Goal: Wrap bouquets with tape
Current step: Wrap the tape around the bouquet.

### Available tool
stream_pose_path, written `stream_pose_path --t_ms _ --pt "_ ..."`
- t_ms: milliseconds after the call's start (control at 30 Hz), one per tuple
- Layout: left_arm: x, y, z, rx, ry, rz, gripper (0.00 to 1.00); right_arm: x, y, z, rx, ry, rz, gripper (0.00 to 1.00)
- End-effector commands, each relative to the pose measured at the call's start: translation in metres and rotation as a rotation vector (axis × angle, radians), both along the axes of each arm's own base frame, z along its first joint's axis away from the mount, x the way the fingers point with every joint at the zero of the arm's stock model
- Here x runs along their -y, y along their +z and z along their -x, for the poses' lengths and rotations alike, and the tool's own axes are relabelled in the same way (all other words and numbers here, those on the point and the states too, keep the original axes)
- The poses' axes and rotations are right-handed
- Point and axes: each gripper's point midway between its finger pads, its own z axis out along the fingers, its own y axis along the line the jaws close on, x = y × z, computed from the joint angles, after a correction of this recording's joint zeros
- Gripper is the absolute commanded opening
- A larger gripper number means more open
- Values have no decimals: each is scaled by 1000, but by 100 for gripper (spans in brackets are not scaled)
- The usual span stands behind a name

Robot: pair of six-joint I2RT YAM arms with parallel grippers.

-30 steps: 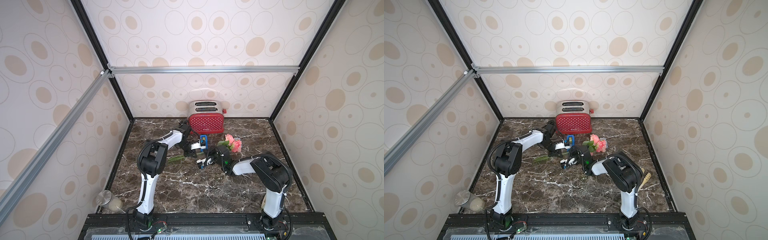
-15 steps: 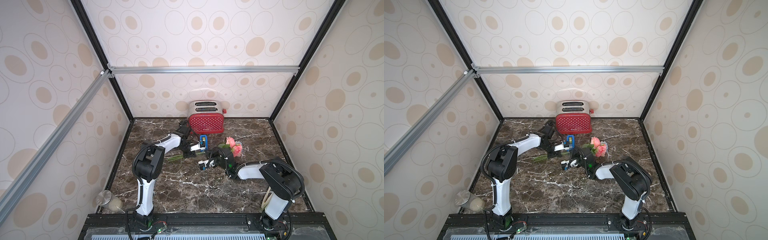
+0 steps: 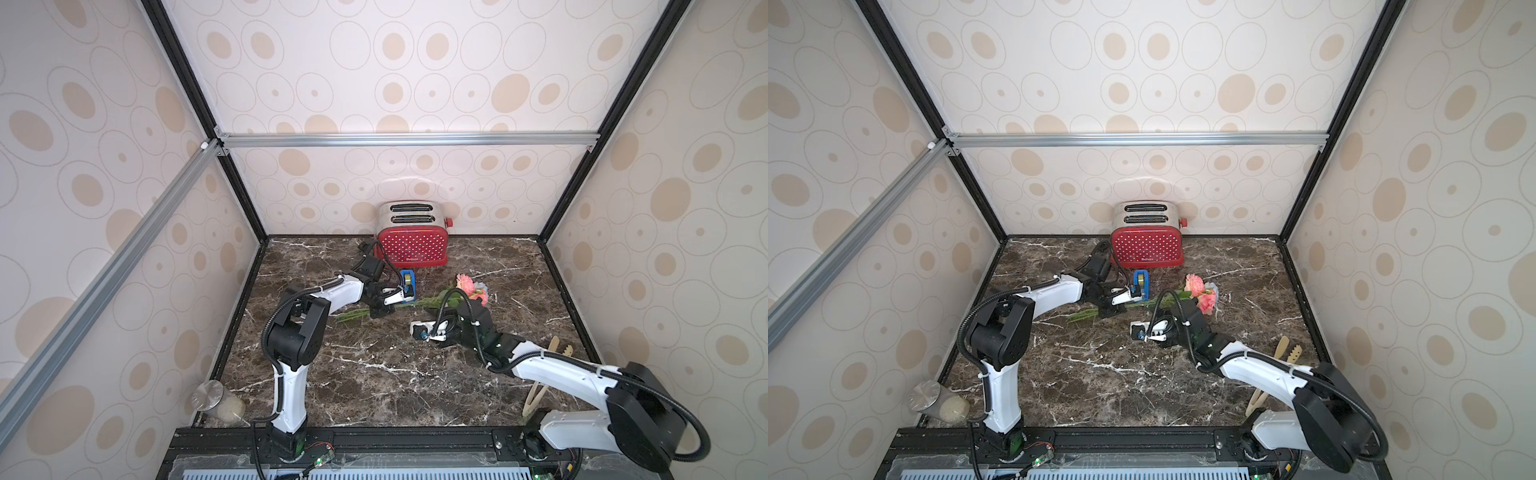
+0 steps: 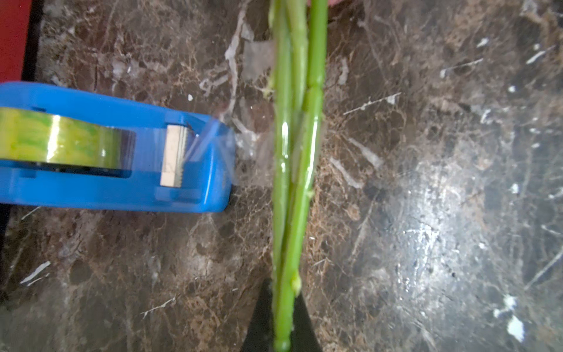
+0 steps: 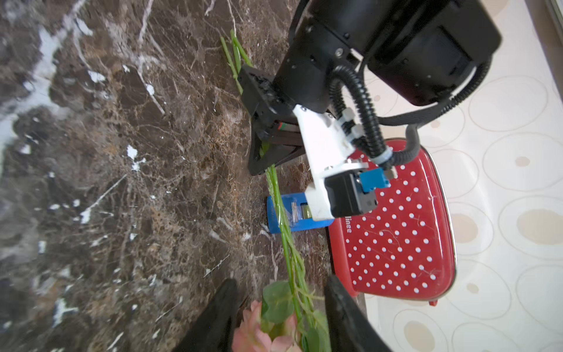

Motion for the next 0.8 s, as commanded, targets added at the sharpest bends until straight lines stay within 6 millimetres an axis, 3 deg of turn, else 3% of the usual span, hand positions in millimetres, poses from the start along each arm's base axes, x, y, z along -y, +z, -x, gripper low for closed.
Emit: stream_pose_path --t_ms 0,133,267,467,600,767 --pt "7 28 -8 113 -7 20 0 21 -8 13 -234 -89 -55 48" --pt "4 33 -9 194 1 -17 0 34 7 4 -348 -150 -83 47" --pt "3 40 -9 282 13 -46 0 33 15 -15 -458 -205 -99 48" --pt "6 44 -2 377 -2 -84 0 25 3 -51 -633 -308 -76 46" --pt "9 56 -3 471 9 -67 0 16 -2 -62 -768 -307 -33 44" --pt "11 73 -2 613 6 -62 0 10 -7 -71 -804 -269 30 45"
